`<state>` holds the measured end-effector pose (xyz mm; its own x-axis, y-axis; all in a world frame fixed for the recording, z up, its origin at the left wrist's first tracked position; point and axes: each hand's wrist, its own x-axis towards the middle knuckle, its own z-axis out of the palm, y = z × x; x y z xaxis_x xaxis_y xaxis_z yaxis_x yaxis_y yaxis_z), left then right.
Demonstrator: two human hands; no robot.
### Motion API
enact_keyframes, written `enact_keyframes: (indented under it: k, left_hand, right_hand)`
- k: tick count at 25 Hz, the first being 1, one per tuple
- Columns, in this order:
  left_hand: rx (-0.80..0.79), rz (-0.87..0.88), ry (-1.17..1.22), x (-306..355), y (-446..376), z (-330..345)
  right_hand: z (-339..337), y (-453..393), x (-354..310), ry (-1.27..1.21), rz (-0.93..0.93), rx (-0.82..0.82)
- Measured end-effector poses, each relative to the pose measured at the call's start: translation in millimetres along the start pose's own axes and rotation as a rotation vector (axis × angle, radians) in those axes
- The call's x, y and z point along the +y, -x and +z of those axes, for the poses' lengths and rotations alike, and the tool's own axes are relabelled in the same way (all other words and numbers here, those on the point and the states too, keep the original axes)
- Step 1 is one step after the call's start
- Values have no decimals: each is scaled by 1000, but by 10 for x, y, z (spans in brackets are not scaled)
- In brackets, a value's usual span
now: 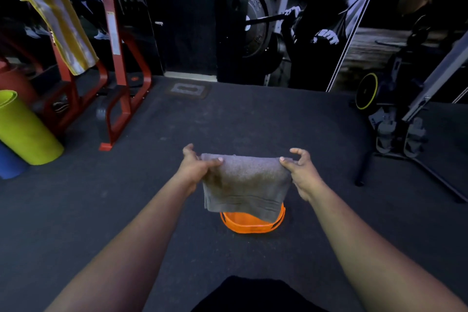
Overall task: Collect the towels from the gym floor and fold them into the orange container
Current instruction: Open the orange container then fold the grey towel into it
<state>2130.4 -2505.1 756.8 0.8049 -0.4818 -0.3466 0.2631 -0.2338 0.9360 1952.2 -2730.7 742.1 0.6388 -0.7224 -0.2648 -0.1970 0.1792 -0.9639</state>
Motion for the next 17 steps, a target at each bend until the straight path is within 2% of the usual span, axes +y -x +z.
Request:
enact_keyframes:
  k: [3, 5, 7, 10, 15, 17]
  left_hand:
    - [-164, 195, -338, -68, -170, -70]
    - [-179, 289, -627, -92, -279, -42]
    - [-189, 327, -927, -120, -424, 77]
    - [-177, 350, -1299, -263, -633, 314]
    - [-145, 332, -1585, -625, -1164, 661]
    - [-224, 367, -1677, -785, -1492, 860]
  right_hand:
    - [-19, -64, 76, 163, -122, -129]
    - [-12, -101, 106, 468, -215, -182]
    - [11, -211, 157, 746, -268, -152]
    - [-21, -447, 316, 981, -297, -165]
    - [-255, -1019, 678, 1387, -287, -236]
    - [-372, -1399, 870, 1471, -277, -329]
